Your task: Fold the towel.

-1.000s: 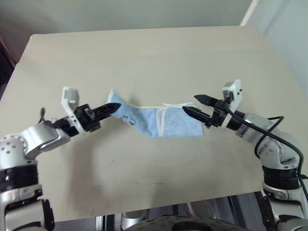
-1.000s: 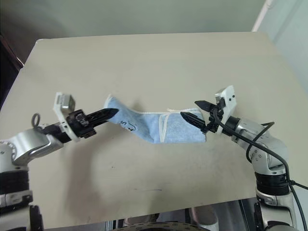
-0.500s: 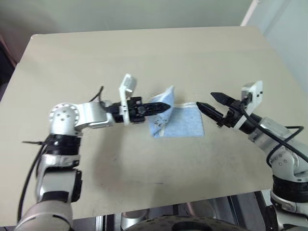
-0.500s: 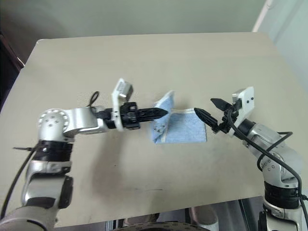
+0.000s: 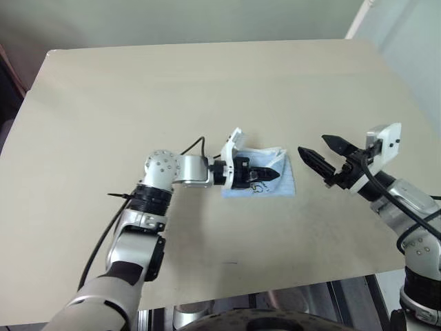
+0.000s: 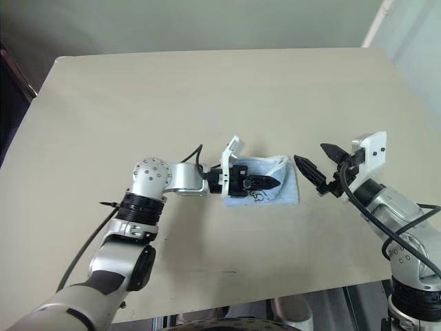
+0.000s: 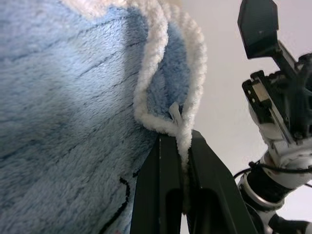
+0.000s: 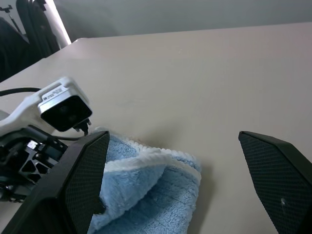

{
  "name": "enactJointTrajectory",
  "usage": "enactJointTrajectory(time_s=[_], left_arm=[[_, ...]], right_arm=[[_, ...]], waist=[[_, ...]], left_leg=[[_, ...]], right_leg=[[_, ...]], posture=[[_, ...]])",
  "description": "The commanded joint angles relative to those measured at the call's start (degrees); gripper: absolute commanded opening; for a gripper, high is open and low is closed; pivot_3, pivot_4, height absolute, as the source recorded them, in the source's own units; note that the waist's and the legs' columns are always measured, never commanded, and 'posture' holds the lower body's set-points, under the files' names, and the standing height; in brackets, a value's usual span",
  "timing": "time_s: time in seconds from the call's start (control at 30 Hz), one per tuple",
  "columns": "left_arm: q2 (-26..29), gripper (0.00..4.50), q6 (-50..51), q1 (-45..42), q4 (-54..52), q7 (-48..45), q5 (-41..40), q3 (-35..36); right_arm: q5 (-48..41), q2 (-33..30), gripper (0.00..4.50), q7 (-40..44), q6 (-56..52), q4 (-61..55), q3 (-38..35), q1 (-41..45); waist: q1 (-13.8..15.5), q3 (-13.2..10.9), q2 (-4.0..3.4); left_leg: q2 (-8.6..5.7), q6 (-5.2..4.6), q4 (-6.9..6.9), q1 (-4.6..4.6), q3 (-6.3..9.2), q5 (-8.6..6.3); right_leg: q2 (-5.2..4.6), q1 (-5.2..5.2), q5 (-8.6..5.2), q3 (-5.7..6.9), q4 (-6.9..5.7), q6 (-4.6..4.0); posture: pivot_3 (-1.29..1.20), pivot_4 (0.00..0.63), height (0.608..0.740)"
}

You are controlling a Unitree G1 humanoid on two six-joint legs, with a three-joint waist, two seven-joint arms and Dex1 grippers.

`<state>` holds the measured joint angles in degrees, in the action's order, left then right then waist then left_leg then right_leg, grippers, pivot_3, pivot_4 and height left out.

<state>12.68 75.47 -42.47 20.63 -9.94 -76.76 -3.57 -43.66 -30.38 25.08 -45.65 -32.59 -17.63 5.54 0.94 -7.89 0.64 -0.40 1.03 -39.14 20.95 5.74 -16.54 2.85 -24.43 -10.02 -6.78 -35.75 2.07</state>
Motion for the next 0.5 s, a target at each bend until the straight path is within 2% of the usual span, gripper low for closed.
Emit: enactJointTrajectory(time_s=[0.03, 0.27, 0.4, 0.5], left_arm=[[-2.35, 0.73, 0.37, -1.13, 0.04, -1.68, 2.08, 2.84], [-5.56, 3.08, 4.00, -2.31, 2.63, -1.48, -1.02, 11.30], [-4.75, 4.45, 7.55, -2.47, -0.94, -3.59, -3.65, 14.23], [-3.51, 4.45, 5.98, -1.08, -8.00, -5.92, -3.50, 15.36]], right_arm=[[-1.38, -0.88, 4.50, -1.46, 0.03, -2.37, -2.12, 0.11], [-1.69, -0.91, 4.50, -2.01, 0.42, -1.87, -1.54, 0.37], [-2.51, -1.01, 4.50, -2.21, 0.03, -0.72, -1.81, 1.55], [-3.87, -1.08, 4.50, -2.39, -0.48, 0.67, -2.56, 2.91]], waist=[[0.01, 0.00, 0.00], [0.11, 0.00, 0.00], [0.11, 0.00, 0.00], [0.18, -0.01, 0.01]], left_leg=[[-0.02, -0.03, -0.01, 0.00, -0.01, 0.01], [-0.02, -0.07, -0.01, 0.00, -0.08, 0.01], [-0.02, -0.08, 0.00, -0.01, -0.10, 0.02], [-0.02, -0.10, 0.00, 0.00, -0.14, 0.03]], right_leg=[[-0.02, 0.01, 0.01, 0.00, 0.01, 0.02], [-0.04, 0.04, 0.05, -0.04, 0.08, 0.09], [-0.04, 0.04, 0.07, -0.06, 0.08, 0.11], [-0.04, 0.06, 0.12, -0.10, 0.19, 0.17]], posture=[[0.00, 0.150, 0.740], [0.00, 0.150, 0.740], [0.00, 0.150, 0.740], [0.00, 0.150, 0.740]])
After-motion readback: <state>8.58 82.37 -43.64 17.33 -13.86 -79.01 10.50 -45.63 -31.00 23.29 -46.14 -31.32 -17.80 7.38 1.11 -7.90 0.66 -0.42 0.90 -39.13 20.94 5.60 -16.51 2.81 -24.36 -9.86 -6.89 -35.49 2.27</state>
